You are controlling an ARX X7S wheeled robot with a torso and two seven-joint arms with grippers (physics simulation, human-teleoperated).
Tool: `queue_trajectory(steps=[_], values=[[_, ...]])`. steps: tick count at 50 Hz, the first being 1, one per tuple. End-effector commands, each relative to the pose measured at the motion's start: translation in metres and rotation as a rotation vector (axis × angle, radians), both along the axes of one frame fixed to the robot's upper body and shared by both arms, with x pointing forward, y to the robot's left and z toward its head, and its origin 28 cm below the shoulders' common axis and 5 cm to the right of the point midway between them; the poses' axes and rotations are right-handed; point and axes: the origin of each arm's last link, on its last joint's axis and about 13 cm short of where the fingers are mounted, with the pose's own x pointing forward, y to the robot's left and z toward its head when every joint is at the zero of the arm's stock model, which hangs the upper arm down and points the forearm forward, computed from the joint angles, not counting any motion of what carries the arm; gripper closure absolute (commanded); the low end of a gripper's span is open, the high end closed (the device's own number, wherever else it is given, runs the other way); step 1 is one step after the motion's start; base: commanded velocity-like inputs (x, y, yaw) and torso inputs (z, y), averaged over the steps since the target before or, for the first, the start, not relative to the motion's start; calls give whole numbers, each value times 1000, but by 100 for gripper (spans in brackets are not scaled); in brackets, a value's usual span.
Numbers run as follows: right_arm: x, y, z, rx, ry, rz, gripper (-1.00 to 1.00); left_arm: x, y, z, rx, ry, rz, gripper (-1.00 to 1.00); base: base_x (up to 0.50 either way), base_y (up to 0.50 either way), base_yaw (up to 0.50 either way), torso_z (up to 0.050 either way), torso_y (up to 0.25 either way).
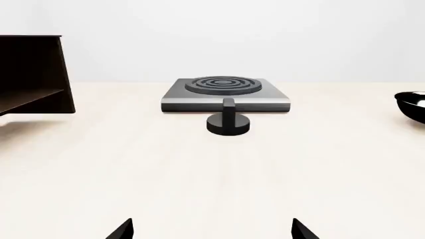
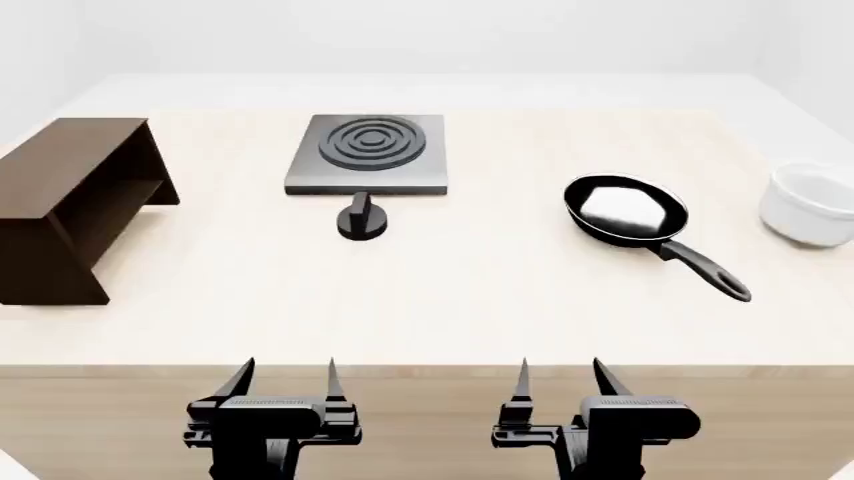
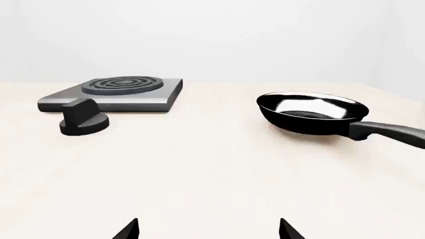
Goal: Turn on the stove and put the frying pan on it.
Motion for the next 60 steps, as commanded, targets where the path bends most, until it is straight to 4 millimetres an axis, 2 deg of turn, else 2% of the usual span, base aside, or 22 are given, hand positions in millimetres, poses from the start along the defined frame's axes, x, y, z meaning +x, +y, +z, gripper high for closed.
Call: queue_trajectory(steps=[1, 16, 23, 30, 32, 38, 60], values=[[0, 0, 0, -12, -4, -13, -100, 0, 0, 1, 0, -8, 2, -100, 0, 0, 0, 0, 0], [-1, 0, -6, -30, 0, -27, -100, -1, 1, -1, 25, 1, 24, -100, 0, 0, 0, 0, 0], [-1, -1, 5, -15, 26, -36, -100, 1, 3, 4, 53, 35, 57, -100, 0, 0, 0, 0, 0], [-2, 1, 16, -47, -26, -44, -100, 2, 2, 11, 78, 42, 66, -100, 0, 0, 0, 0, 0], [-3, 1, 25, -17, -62, -22, -100, 1, 4, 17, 82, 9, 77, -100, 98, 0, 0, 0, 0], [-4, 0, 38, -14, -100, -21, -100, 1, 6, 27, 77, -21, 91, -100, 449, 0, 0, 0, 0], [-1, -1, 39, 5, -74, -10, -100, 2, 7, 26, 82, -5, 85, -100, 500, 0, 0, 0, 0]])
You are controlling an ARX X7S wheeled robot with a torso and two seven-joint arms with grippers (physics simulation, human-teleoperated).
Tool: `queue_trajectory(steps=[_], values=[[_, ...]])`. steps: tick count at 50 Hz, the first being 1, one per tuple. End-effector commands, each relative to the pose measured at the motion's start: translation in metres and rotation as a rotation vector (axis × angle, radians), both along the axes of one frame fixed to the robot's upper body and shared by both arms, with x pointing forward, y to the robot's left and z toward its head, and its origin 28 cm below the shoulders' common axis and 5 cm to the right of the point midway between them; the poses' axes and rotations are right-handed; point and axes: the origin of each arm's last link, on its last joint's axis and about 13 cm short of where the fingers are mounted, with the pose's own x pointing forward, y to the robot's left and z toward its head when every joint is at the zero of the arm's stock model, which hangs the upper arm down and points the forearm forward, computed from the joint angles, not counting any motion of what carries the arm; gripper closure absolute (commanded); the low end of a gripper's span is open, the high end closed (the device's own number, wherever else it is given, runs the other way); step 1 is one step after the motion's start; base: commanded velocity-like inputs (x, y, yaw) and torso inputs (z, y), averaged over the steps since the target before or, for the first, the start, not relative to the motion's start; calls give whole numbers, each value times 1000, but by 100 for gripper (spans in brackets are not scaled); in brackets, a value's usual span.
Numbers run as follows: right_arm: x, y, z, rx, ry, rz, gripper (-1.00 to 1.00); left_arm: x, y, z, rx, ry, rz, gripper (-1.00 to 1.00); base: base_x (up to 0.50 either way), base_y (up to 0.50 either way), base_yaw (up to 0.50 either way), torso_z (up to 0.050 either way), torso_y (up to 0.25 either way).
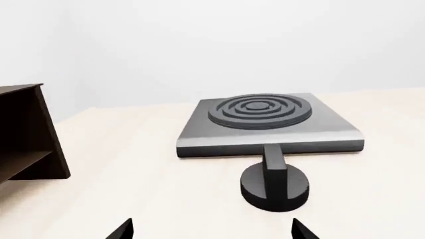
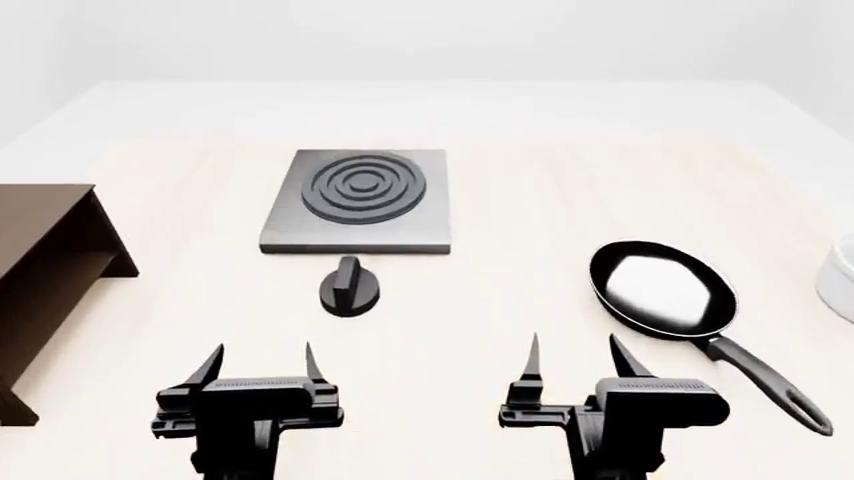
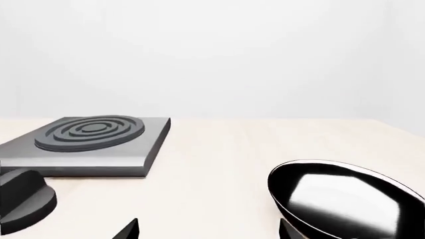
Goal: Turn on the stove and put the frying pan on it.
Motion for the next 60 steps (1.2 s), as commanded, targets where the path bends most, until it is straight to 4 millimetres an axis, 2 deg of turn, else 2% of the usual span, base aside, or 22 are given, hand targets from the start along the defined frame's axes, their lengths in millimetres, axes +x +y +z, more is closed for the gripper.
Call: queue_trajectory(steps=[1, 14, 27, 38, 44, 54, 60], values=[[1, -1, 4, 16, -2, 17, -100, 0, 0, 2, -12, 0, -16, -100, 500, 0, 0, 0, 0], [4, 0, 3, 26, 41, 28, -100, 1, 0, 1, -6, 4, -17, -100, 499, 0, 0, 0, 0], [4, 0, 3, 26, 57, 37, -100, 2, 0, 0, -3, 15, -22, -100, 10, 0, 0, 0, 0], [3, 1, -1, 14, 67, 52, -100, 23, 15, -13, 25, 123, 66, -100, 0, 0, 0, 0, 0], [3, 1, -2, 9, 73, 58, -100, 38, 26, -8, 43, 112, 126, -100, 0, 0, 0, 0, 0], [3, 2, -5, 3, 79, 64, -100, 48, 22, -26, 53, 163, 129, -100, 0, 0, 0, 0, 0], [3, 1, -6, 3, 82, 67, -100, 53, 20, -30, 59, 171, 127, -100, 0, 0, 0, 0, 0]])
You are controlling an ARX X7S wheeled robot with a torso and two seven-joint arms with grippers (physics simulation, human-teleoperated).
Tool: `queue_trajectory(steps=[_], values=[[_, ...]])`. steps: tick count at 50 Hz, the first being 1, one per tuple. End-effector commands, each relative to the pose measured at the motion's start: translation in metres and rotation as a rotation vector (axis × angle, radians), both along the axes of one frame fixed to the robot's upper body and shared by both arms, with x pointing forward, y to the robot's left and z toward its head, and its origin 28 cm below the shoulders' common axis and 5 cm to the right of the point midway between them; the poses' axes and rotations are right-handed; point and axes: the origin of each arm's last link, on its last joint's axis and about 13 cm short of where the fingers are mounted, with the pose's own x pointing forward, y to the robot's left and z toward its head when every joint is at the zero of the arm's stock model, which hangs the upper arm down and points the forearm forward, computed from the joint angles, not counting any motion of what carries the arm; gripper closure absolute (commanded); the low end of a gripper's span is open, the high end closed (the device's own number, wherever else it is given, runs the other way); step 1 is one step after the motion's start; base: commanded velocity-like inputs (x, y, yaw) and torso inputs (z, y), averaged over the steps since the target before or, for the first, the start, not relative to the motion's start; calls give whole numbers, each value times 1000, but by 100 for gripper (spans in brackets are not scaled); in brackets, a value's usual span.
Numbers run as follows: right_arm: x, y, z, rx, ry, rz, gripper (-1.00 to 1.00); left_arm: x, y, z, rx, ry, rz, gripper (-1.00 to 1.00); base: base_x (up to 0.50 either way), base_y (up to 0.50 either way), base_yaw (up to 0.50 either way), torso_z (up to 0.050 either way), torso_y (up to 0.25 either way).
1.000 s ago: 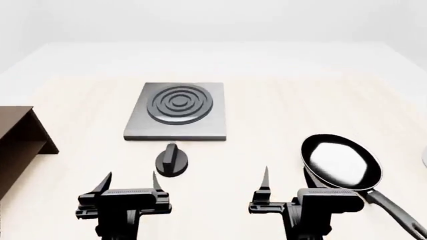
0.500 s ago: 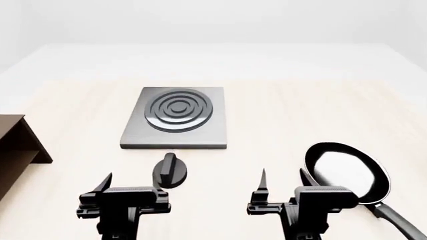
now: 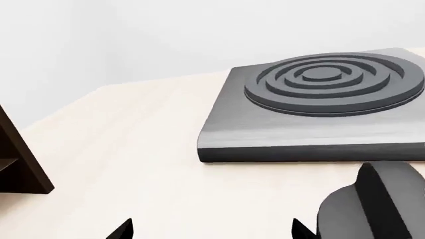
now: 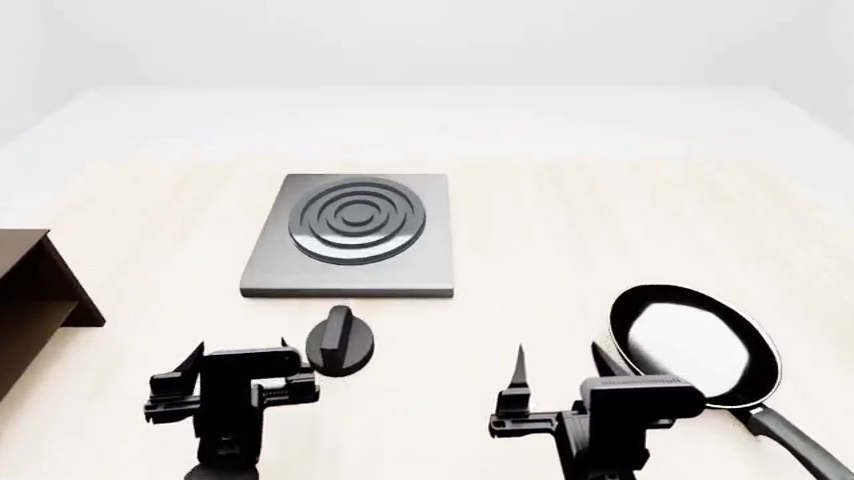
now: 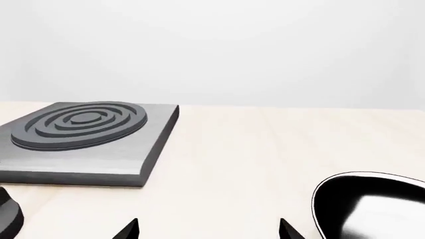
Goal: Turn on the stove and put the frying pan on it.
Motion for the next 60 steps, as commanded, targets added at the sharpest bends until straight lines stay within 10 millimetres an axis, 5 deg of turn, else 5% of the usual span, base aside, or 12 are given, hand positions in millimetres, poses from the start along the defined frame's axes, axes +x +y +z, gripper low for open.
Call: queue_trajectory(steps=[1, 17, 35, 50, 60], values=[[1, -1, 0, 7, 2, 13, -100, 11, -3, -9, -10, 34, -8, -100, 0, 0, 0, 0, 0], [0, -2, 0, 8, 3, 14, -100, 12, -14, -23, -9, 68, -57, -100, 0, 0, 0, 0, 0], [0, -2, 0, 6, 2, 15, -100, 4, -40, -17, -12, 49, -197, -100, 0, 0, 0, 0, 0], [0, -2, -1, 3, 4, 12, -100, -14, -61, -2, -31, 11, -344, -100, 0, 0, 0, 0, 0], [0, -2, -2, 6, 10, 14, -100, -41, -57, 37, -96, -64, -379, -100, 0, 0, 0, 0, 0]])
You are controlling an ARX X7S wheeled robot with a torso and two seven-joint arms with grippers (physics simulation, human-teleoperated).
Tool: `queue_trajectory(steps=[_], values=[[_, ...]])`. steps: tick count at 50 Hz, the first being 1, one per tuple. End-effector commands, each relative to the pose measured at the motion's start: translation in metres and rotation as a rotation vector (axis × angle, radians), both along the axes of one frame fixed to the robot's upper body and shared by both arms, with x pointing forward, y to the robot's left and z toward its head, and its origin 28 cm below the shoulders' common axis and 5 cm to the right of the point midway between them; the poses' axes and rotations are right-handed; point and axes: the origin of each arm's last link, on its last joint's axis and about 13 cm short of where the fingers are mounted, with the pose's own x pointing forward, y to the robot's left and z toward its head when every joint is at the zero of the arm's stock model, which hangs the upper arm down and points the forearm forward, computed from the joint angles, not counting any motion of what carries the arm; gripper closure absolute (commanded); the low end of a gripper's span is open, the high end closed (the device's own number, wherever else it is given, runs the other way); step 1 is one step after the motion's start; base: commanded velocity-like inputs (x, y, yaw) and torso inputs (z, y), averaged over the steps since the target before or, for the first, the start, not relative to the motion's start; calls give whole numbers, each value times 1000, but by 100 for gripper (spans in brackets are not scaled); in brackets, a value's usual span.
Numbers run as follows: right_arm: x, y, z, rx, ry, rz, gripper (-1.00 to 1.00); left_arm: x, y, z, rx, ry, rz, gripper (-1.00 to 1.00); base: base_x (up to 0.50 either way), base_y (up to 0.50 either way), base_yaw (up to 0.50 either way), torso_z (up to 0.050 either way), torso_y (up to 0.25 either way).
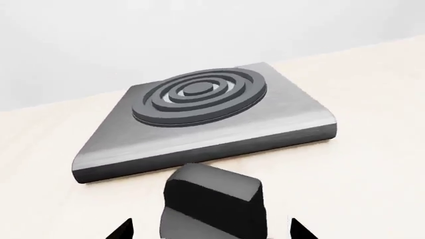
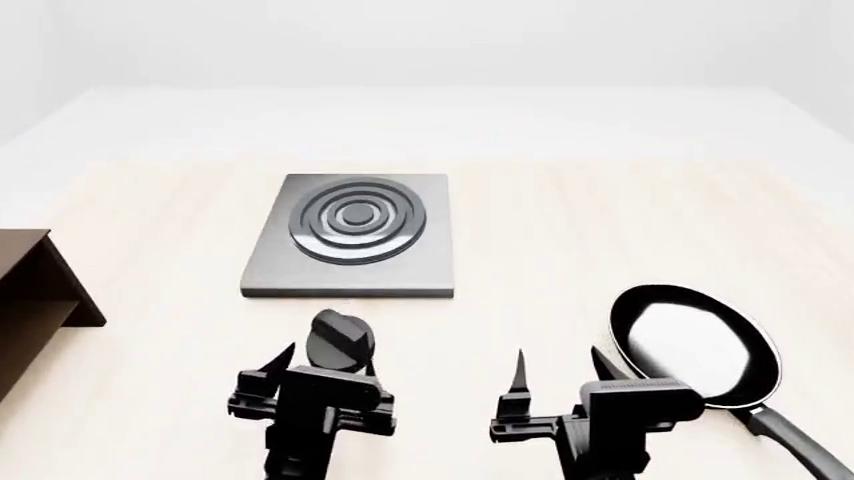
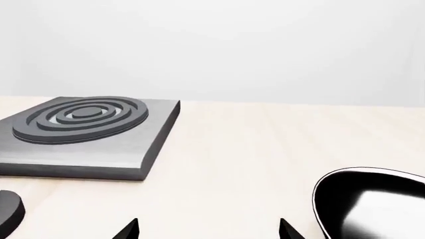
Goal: Turn on the stove and put the frying pan on it.
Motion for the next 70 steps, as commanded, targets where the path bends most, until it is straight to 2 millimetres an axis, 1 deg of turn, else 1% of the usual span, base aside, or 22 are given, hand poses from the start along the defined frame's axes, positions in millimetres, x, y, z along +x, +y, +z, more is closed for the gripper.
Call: queue_trajectory(steps=[1, 7, 10, 12, 15, 19, 23, 24, 26, 28, 33, 36, 40, 43, 46, 50, 51, 54, 57, 63, 67, 70], values=[[2, -1, 2, 15, 1, 8, -100, -23, -2, 37, -94, -60, -67, -100, 0, 0, 0, 0, 0], [3, -1, 4, 28, 22, 30, -100, -28, 7, 41, -104, -71, -25, -100, 0, 0, 0, 0, 0], [3, -3, 12, 7, 9, 32, -100, -29, 11, 41, -99, -75, -1, -100, 0, 0, 0, 0, 0], [5, -6, 21, 4, -1, 21, -100, -29, 13, 40, -100, -74, 6, -100, 0, 0, 0, 0, 0], [6, -12, 42, -43, -11, 36, -100, -30, 16, 37, -101, -70, 21, -100, 0, 0, 0, 0, 0], [8, -18, 58, -72, 8, 72, -100, -30, 18, 36, -105, -70, 24, -100, 0, 0, 0, 0, 0], [6, -23, 73, -113, 9, 85, -100, -31, 18, 35, -107, -69, 21, -100, 0, 0, 0, 0, 0], [5, -24, 75, -89, 26, 110, -100, -31, 19, 34, -107, -70, 20, -100, 0, 0, 0, 0, 0], [5, -28, 81, -144, 41, 111, -100, -31, 19, 33, -105, -68, 21, -100, 0, 0, 0, 0, 0], [4, -31, 87, -154, 49, 111, -100, -30, 20, 32, -106, -65, 21, -100, 0, 0, 0, 0, 0], [-1, -42, 108, -256, 61, 124, -100, -30, 21, 32, -113, -65, 18, -100, 0, 0, 0, 0, 0], [-4, -46, 118, -276, 71, 120, -100, -30, 22, 32, -117, -66, 16, -100, 0, 0, 0, 0, 0], [-7, -54, 123, -390, 99, 145, -100, -30, 23, 31, -126, -63, 20, -100, 0, 0, 0, 0, 0], [-6, -60, 134, -454, 164, 133, -100, -31, 24, 31, -128, -64, 17, -100, 0, 0, 0, 0, 0], [-7, -66, 134, -459, 217, 142, -100, -31, 24, 30, -128, -65, 14, -100, 0, 0, 0, 0, 0], [-8, -76, 139, -533, 247, 104, -100, -30, 24, 30, -139, -68, 13, -100, 0, 0, 0, 0, 0], [-13, -79, 138, -576, 281, 128, -100, -29, 25, 30, -142, -68, 13, -100, 0, 0, 0, 0, 0], [-17, -84, 136, -630, 331, 117, -100, -29, 26, 30, -145, -68, 16, -100, 0, 0, 0, 0, 0], [-19, -93, 138, -634, 472, 96, -100, -29, 25, 30, -139, -83, 19, -100, 0, 0, 0, 0, 0], [-14, -108, 138, -653, 588, 27, -100, -29, 25, 28, -143, -80, 14, -100, 0, 0, 0, 0, 0], [-15, -110, 140, -666, 625, 19, -100, -29, 26, 29, -145, -81, 16, -100, 0, 0, 0, 0, 0], [-18, -115, 140, -695, 701, 12, -100, -29, 26, 26, -150, -76, 17, -100, 0, 0, 0, 0, 0]])
